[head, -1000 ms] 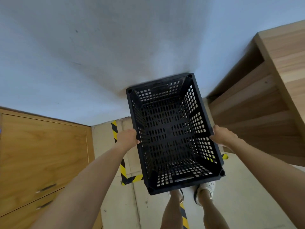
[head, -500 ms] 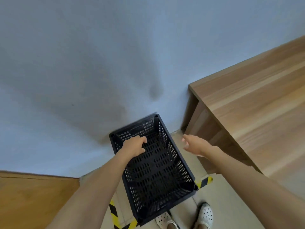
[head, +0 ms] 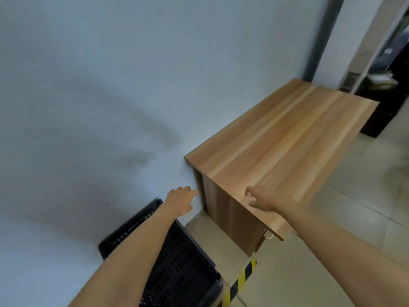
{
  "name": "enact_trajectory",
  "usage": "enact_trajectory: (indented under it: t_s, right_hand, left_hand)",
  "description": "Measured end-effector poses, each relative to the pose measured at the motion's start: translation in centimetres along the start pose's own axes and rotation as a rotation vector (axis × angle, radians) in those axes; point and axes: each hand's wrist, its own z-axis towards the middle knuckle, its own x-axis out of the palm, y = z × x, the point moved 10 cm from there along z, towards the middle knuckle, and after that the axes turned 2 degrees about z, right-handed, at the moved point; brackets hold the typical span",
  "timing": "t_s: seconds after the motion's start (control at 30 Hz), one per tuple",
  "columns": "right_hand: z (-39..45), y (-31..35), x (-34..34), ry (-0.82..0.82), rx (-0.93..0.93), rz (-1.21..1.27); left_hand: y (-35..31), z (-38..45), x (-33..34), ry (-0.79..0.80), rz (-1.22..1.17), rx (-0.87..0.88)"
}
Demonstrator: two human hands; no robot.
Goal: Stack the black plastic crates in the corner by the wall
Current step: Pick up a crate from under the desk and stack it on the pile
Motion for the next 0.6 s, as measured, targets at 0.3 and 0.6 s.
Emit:
enact_trajectory:
  t_s: [0.3,0.6]
  right_hand:
    - [-14.3,-22.2,-3.5,-0.097,0.316,0.091]
    - [-32.6,-41.4,1.9,-0.144,0.670,0.265]
  left_hand:
    - [-22.9,5.1,-10.9,-0.177,0.125,0.294]
    - [-49.7,7.4,-12.3,-0.144,0.243,0.672]
